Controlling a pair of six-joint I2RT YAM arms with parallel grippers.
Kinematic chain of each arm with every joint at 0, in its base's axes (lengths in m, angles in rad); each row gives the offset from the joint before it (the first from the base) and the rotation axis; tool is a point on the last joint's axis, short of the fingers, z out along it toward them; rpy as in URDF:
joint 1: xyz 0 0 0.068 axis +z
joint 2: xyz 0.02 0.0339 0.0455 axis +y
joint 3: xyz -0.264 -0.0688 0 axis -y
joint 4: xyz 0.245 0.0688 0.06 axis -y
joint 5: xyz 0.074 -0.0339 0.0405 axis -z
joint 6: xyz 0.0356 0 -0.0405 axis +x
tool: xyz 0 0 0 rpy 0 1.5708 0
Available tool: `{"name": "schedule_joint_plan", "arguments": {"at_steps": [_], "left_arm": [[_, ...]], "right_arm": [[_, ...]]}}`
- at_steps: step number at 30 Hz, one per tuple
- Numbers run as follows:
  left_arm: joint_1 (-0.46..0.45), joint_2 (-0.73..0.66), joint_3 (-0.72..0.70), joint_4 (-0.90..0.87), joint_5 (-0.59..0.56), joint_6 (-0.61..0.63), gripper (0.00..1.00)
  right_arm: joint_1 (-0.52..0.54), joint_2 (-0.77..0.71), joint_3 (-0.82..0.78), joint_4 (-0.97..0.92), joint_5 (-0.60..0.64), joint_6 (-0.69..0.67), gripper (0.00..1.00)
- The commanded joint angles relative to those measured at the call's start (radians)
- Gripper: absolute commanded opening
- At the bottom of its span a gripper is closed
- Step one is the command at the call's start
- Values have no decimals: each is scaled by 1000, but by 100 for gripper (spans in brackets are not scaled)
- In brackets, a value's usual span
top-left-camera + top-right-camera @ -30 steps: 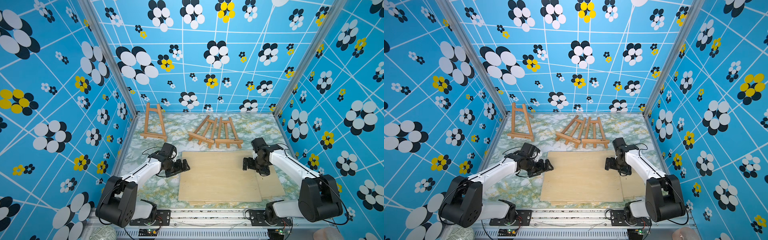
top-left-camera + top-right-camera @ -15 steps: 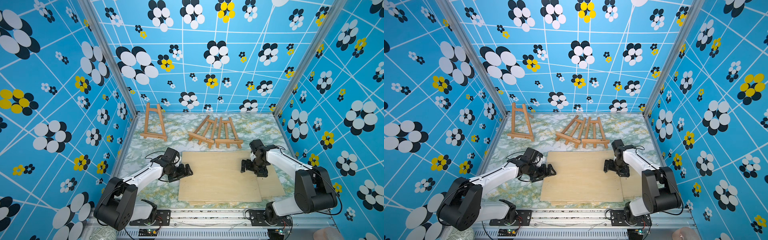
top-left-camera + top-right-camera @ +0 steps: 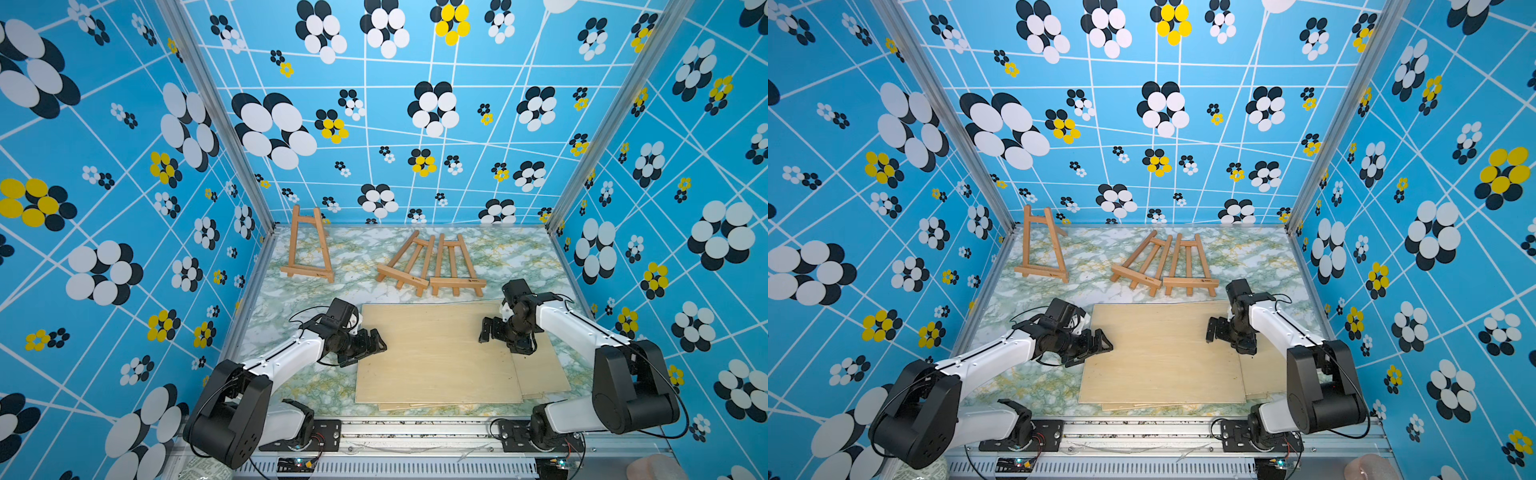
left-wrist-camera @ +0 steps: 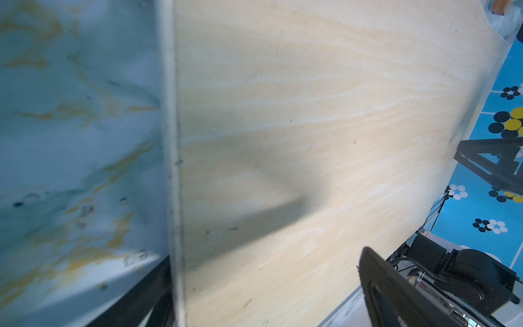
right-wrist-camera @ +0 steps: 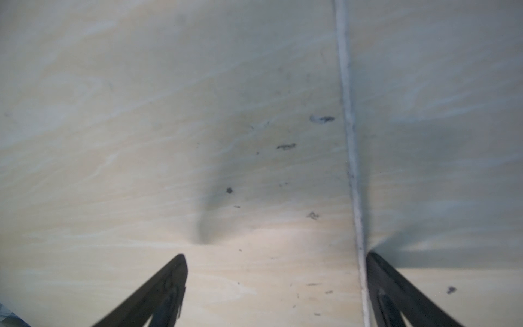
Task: Assemble the easel
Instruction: Pick up the drawing board.
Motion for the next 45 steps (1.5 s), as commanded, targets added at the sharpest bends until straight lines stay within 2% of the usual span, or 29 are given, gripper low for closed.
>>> {"name": "schedule_joint_plan", "arguments": {"at_steps": [1, 10, 22, 38, 45], "left_arm": [[-6, -52, 4, 84, 100, -55, 95], [36, -144, 10, 145, 201, -128, 91], [89, -208, 55, 132, 340, -149, 85], [138, -287, 76, 157, 465, -204, 78], [141, -279, 94, 150, 507, -203, 69]], "right_arm": [[16, 50, -70, 149, -276, 24, 99], [16, 43, -80, 193, -327, 44, 99], [15, 42, -59, 213, -369, 37, 100], [17, 42, -22, 216, -381, 28, 99], [15, 38, -18, 232, -402, 25, 100]]}}
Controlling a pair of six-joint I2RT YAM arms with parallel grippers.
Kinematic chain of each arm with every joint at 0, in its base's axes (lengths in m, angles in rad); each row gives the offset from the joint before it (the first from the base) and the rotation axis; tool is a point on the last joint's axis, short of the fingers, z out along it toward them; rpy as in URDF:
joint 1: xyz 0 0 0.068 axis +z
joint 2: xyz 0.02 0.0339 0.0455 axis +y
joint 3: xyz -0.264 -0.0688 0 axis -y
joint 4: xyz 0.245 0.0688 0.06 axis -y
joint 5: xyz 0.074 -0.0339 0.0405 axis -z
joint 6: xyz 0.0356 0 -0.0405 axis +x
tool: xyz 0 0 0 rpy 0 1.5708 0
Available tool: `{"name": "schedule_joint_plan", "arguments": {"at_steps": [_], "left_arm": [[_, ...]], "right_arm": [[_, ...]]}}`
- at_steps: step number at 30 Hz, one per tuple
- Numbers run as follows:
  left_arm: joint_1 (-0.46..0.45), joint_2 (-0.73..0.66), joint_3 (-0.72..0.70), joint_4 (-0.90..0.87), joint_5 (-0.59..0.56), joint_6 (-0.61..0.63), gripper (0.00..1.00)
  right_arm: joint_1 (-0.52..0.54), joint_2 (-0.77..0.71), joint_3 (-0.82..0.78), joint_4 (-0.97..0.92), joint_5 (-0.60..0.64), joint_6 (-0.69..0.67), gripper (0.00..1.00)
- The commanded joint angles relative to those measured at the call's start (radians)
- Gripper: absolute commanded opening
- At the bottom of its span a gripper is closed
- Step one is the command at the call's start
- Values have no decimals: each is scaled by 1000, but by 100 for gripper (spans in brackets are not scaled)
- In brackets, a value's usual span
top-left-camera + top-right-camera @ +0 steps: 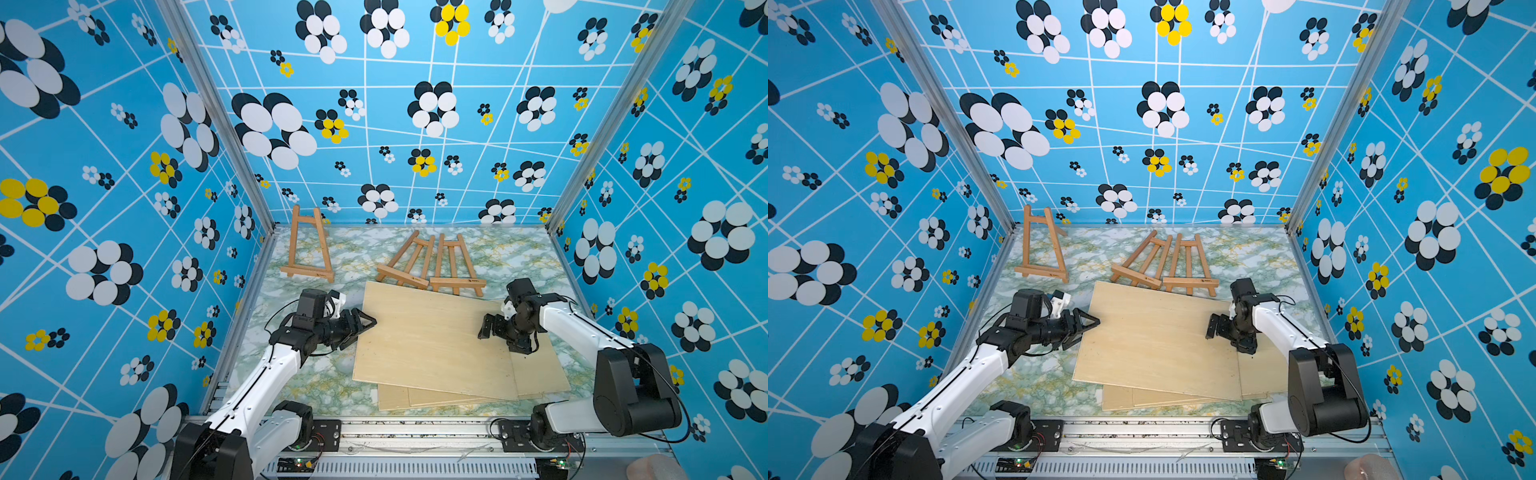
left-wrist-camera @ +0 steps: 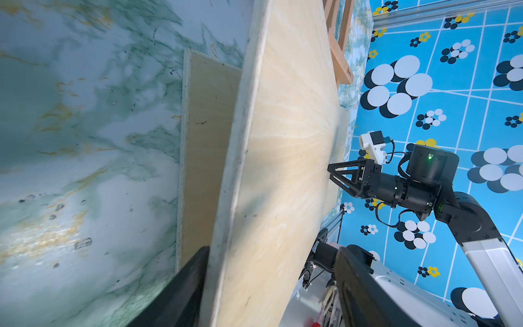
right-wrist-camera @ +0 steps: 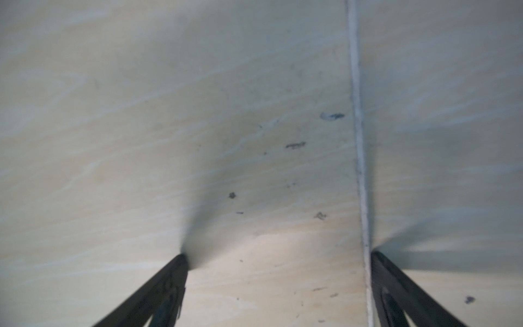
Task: Assemble the easel
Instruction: Pick up the drawing board.
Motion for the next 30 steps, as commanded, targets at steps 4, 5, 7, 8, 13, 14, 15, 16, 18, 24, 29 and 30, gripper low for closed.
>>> {"name": "schedule_joint_plan", "arguments": {"at_steps": [4, 5, 7, 8, 13, 14, 15, 16, 18, 24, 29, 30], "left_arm": [[-38, -18, 72, 109, 310, -46, 68], [-39, -19, 76, 109, 315, -46, 68], [-37, -20, 84, 100, 322, -40, 68], [-34, -22, 90, 87, 322, -33, 68], [-1, -32, 119, 0, 330, 21, 66], [9, -36, 125, -23, 333, 34, 66], [25, -38, 132, -52, 335, 51, 68], [41, -42, 143, -86, 339, 70, 70], [74, -46, 157, -124, 359, 100, 75], [131, -55, 167, -141, 434, 105, 78], [148, -58, 169, -143, 468, 97, 79], [153, -59, 172, -144, 476, 94, 80]], "right_arm": [[46, 52, -16, 201, -331, -2, 100], [47, 53, -15, 203, -333, -2, 99], [47, 54, -15, 205, -334, -4, 100], [47, 55, -14, 202, -333, -4, 100], [46, 59, -4, 182, -303, -16, 100], [46, 60, -2, 176, -292, -19, 99], [46, 61, -2, 172, -280, -21, 99], [46, 62, -2, 169, -271, -23, 100], [46, 60, -3, 169, -268, -24, 99], [47, 64, -6, 177, -273, -25, 99], [46, 69, -7, 182, -275, -27, 99], [46, 70, -6, 183, -275, -28, 100]]}}
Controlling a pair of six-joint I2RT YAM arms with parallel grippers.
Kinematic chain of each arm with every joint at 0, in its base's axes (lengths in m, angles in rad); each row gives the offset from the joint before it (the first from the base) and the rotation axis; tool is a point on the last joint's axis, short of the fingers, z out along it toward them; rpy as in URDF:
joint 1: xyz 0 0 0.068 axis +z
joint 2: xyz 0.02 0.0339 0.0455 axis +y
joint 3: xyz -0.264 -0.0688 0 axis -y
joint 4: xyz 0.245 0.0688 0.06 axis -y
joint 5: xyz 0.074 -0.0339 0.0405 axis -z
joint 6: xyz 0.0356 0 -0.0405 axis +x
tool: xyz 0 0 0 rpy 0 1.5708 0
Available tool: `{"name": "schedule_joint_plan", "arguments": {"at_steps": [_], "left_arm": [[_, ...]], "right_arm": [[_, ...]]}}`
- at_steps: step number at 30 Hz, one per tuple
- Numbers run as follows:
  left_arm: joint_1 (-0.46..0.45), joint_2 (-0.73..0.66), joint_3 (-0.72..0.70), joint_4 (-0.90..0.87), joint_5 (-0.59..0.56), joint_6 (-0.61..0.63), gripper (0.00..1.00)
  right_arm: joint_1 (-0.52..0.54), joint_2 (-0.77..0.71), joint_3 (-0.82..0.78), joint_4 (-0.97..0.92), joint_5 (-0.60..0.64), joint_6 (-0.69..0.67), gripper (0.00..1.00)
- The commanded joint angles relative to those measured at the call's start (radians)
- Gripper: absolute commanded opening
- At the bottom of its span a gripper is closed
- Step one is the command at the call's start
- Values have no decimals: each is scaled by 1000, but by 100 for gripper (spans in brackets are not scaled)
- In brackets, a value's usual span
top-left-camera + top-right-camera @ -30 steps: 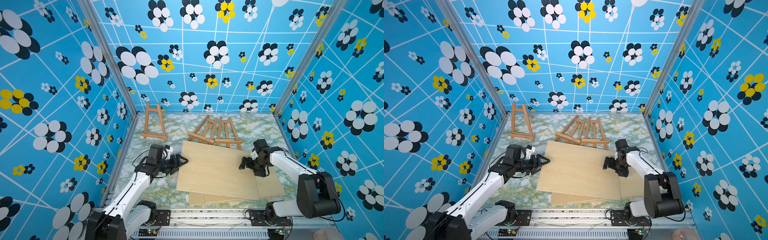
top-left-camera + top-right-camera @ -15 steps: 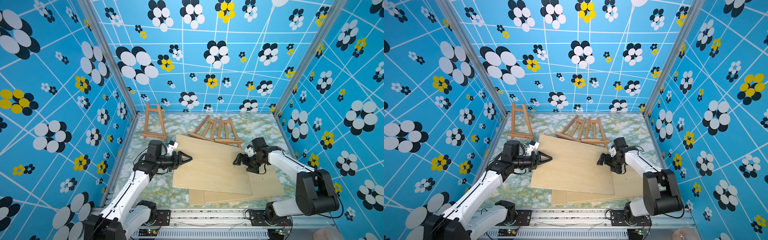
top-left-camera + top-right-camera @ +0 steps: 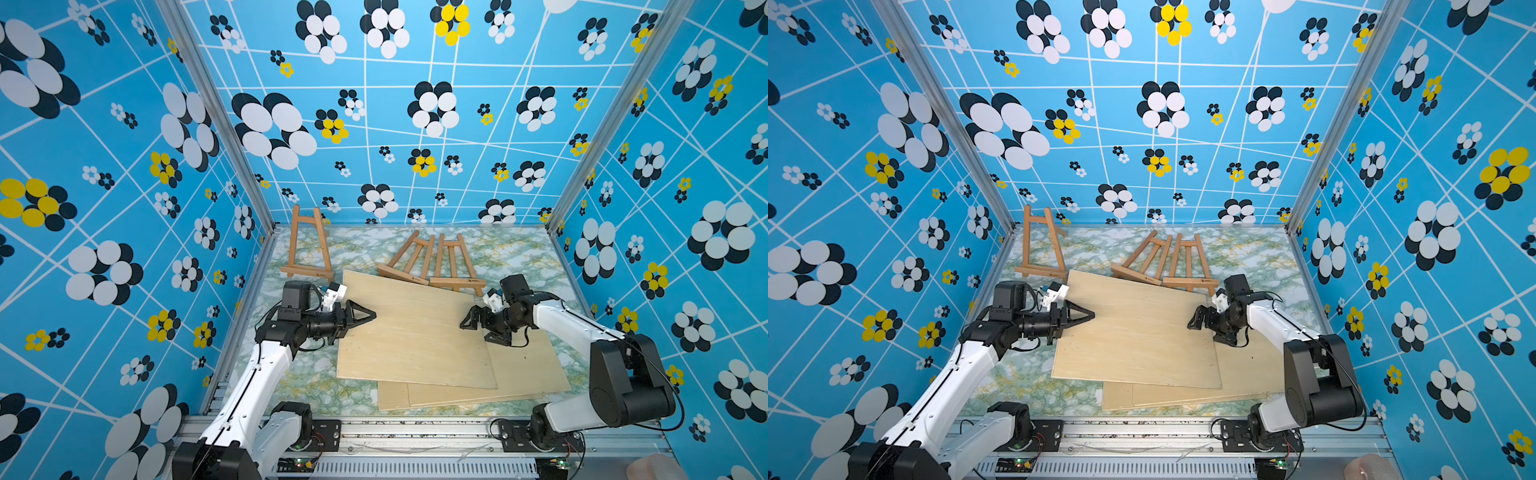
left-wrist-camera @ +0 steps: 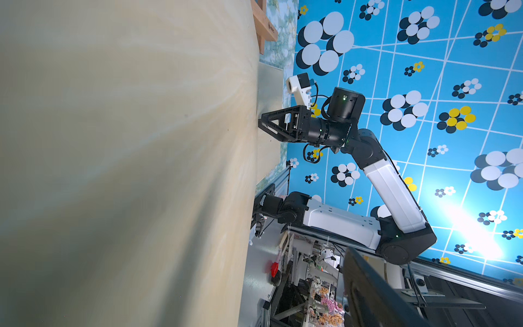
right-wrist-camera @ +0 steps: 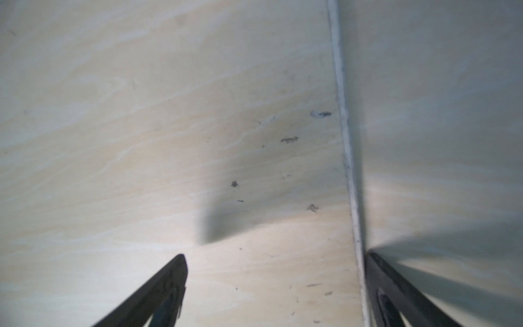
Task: Assemble the easel
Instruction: Pick up the drawing board.
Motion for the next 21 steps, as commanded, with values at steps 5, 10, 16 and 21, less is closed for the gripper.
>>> {"name": "schedule_joint_plan", "arguments": {"at_steps": [5, 10, 16, 21], "left_arm": [[31, -34, 72, 4, 126, 6, 80], [46, -33, 81, -33, 138, 27, 73], [53, -30, 97, -51, 143, 38, 65], [56, -22, 113, -88, 141, 70, 55]], "right_arm": [[10, 29, -10, 23, -34, -17, 100], [10, 29, -10, 25, -33, -22, 99], [10, 29, -4, 21, -30, -26, 99], [10, 29, -4, 16, -27, -29, 99]]}}
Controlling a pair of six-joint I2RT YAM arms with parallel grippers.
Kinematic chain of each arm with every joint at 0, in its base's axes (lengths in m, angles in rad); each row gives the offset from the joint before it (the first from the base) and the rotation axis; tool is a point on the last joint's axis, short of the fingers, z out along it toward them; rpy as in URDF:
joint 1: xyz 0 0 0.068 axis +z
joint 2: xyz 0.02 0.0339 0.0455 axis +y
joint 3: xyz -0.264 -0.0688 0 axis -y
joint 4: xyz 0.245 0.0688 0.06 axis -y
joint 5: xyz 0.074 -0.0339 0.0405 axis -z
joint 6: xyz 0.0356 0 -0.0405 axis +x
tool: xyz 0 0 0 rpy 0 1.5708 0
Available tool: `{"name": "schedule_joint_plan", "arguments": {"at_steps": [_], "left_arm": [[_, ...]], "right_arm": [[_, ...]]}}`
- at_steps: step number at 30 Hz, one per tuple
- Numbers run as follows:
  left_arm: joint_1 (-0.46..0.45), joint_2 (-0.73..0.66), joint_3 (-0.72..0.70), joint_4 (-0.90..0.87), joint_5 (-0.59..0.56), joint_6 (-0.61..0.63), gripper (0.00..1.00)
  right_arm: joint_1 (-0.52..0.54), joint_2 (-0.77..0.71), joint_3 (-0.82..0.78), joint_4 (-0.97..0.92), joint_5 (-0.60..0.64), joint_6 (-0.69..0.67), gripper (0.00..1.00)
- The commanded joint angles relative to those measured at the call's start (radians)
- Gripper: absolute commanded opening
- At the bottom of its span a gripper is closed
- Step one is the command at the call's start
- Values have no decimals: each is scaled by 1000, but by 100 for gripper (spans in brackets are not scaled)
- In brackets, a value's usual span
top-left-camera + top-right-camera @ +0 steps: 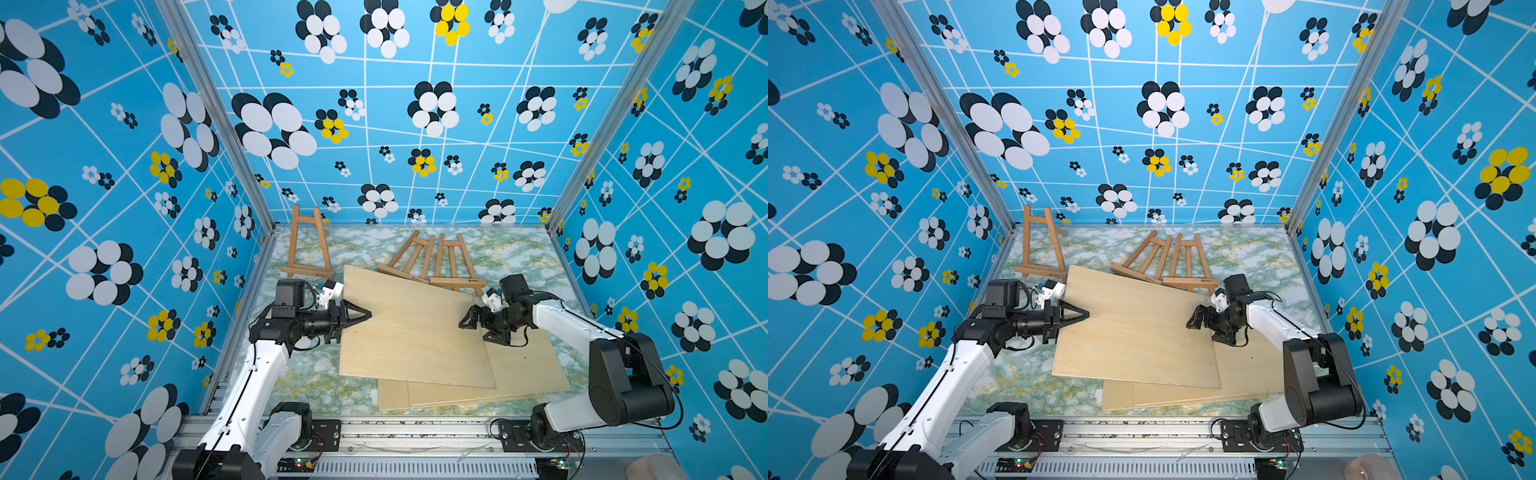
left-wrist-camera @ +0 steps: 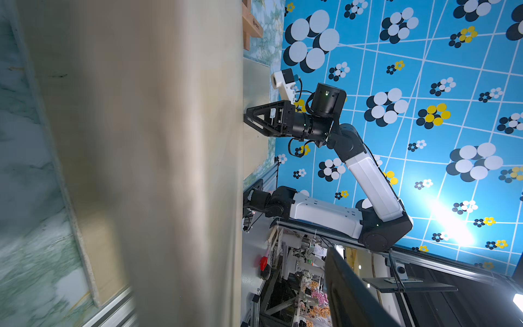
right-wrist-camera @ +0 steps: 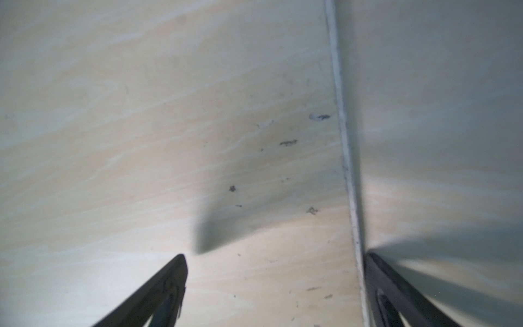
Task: Assemble the easel
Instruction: Pick up the drawing board.
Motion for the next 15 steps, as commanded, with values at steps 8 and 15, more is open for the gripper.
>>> {"name": "schedule_joint_plan", "arguments": {"at_steps": [8, 15], "left_arm": [[17, 14, 110, -108, 44, 130, 46], [17, 23, 103, -110, 43, 140, 44]], "right_arm": [[10, 21, -2, 0, -6, -32, 100], [11, 15, -4, 1, -3, -32, 100]]}}
